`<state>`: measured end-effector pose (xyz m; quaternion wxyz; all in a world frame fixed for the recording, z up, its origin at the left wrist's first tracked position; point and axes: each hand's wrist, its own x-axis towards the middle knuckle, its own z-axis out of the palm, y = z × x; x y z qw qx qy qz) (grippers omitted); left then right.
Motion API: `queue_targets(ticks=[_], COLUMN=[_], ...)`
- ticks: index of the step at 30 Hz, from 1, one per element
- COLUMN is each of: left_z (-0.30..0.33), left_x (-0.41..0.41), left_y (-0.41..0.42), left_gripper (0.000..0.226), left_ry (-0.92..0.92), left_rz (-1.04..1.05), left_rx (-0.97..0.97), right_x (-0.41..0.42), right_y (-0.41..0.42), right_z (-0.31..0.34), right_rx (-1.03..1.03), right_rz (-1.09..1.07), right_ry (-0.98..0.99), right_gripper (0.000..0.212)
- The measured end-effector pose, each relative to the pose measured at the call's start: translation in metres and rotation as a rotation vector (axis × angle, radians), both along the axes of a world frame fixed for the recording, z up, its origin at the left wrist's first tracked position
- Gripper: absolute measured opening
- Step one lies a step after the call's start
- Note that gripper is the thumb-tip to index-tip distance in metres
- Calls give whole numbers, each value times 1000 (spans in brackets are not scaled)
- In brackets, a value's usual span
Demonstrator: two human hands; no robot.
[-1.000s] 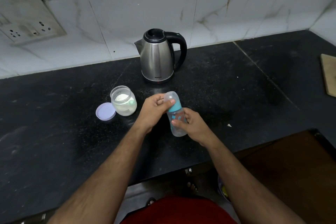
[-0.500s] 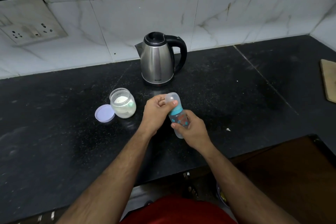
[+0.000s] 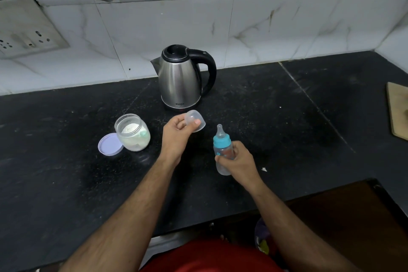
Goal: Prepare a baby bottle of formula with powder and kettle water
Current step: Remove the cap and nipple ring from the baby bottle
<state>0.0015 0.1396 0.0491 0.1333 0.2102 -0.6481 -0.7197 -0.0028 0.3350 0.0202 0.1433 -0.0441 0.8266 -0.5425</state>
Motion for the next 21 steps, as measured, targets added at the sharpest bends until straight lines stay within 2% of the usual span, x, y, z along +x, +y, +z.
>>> queue_targets(ticks=[4,11,21], left_z=[-18,-41,-63], left_x=[-14,-50,-88], left_y=[7,16,29], left_gripper=[41,51,63], left_ry=[-96,-234,-351], left_rz=[-3,-62,-129], left_rx=[-101,-464,-646], right_x=[-20,-45,-59], right_y=[17,39,51], right_z=[1,0,1], right_rx=[-17,-15,-3], right_rz=[-30,-19,36], right_ry=[18,47,28], right_gripper=[40,43,46])
